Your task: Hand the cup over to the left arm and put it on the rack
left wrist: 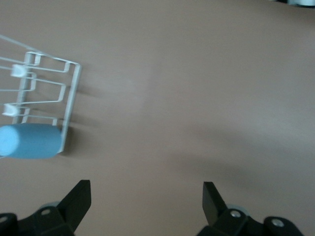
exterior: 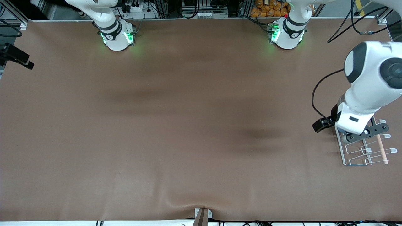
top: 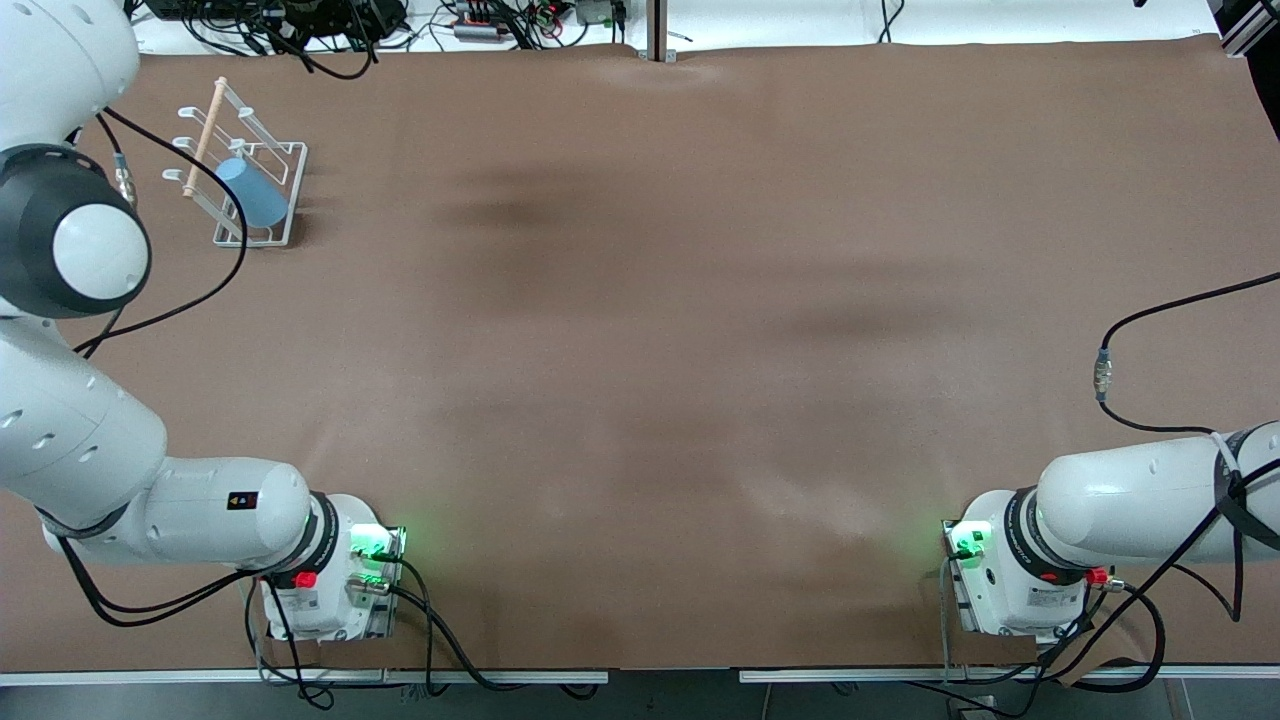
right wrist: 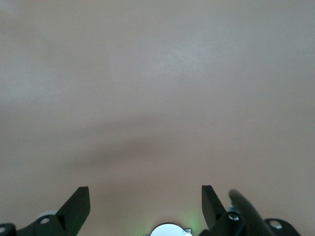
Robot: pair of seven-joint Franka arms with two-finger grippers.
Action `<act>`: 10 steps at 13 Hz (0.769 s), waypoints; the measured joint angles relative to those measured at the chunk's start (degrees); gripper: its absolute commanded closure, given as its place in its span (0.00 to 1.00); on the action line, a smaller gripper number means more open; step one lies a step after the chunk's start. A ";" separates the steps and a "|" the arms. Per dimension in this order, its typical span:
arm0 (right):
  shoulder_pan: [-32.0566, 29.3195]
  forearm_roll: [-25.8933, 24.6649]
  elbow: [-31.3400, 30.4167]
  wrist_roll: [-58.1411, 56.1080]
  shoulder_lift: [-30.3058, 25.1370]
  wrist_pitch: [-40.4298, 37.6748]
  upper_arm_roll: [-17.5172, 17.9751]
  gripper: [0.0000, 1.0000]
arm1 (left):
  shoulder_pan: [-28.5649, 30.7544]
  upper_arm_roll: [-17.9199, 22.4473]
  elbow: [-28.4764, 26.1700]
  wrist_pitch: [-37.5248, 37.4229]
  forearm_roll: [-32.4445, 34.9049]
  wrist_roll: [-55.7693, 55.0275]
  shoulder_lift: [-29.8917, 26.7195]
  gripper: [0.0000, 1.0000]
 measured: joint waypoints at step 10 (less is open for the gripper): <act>0.00 0.00 0.03 0.00 0.00 0.00 -0.02 0.00 | -7.26 2.99 -1.10 -4.67 -2.96 3.29 -10.51 0.00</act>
